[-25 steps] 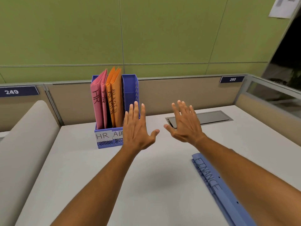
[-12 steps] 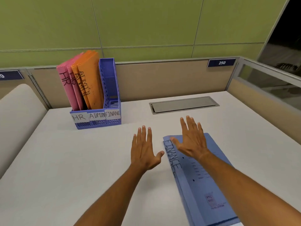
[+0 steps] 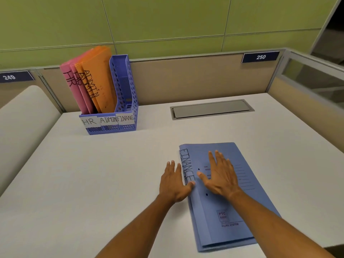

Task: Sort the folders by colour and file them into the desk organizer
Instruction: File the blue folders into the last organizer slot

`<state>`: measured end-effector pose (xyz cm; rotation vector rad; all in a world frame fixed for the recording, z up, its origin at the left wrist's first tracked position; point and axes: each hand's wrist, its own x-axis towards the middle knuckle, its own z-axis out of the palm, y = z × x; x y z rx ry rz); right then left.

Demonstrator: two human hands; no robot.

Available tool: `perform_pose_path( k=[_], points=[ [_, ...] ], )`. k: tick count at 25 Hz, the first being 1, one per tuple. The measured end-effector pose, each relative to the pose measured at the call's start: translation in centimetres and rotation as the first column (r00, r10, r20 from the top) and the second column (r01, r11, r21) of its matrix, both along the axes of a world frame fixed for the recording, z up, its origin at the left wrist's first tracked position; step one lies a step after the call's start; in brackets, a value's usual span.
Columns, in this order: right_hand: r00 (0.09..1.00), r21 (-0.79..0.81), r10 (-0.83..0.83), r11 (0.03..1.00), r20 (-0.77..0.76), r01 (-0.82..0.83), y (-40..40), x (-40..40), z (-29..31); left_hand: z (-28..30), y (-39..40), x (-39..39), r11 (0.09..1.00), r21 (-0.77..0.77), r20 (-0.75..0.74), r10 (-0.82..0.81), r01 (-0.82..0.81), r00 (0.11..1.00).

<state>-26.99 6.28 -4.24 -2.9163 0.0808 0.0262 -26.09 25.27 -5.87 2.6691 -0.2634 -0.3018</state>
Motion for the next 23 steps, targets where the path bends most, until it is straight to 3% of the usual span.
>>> perform_pose_path(
  k=[5,9,15,19,23],
  points=[
    [0.988,0.086,-0.036,0.995,-0.152,0.050,0.2,-0.4,-1.5,0.4,-1.6,0.3,0.978,-0.196,-0.064,0.054,-0.065,0.997],
    [0.974,0.129,-0.036,0.989,-0.225,0.067,0.2,-0.3,-2.2,1.3,-2.7,1.1,0.880,-0.399,-0.212,0.185,-0.258,0.960],
    [0.979,0.121,-0.048,0.990,-0.198,0.073,-0.1,0.0,-2.5,1.1,-2.8,1.6,0.770,-0.473,-0.403,0.243,-0.428,0.882],
    [0.990,0.048,-0.062,0.996,-0.125,0.069,-0.1,0.5,-1.7,1.7,-2.8,1.5,0.720,-0.528,-0.397,0.260,-0.451,0.880],
    [0.996,0.095,-0.075,0.992,-0.051,0.079,-0.5,1.8,0.6,3.7,-2.7,1.8,0.670,-0.580,-0.384,0.276,-0.463,0.881]
  ],
)
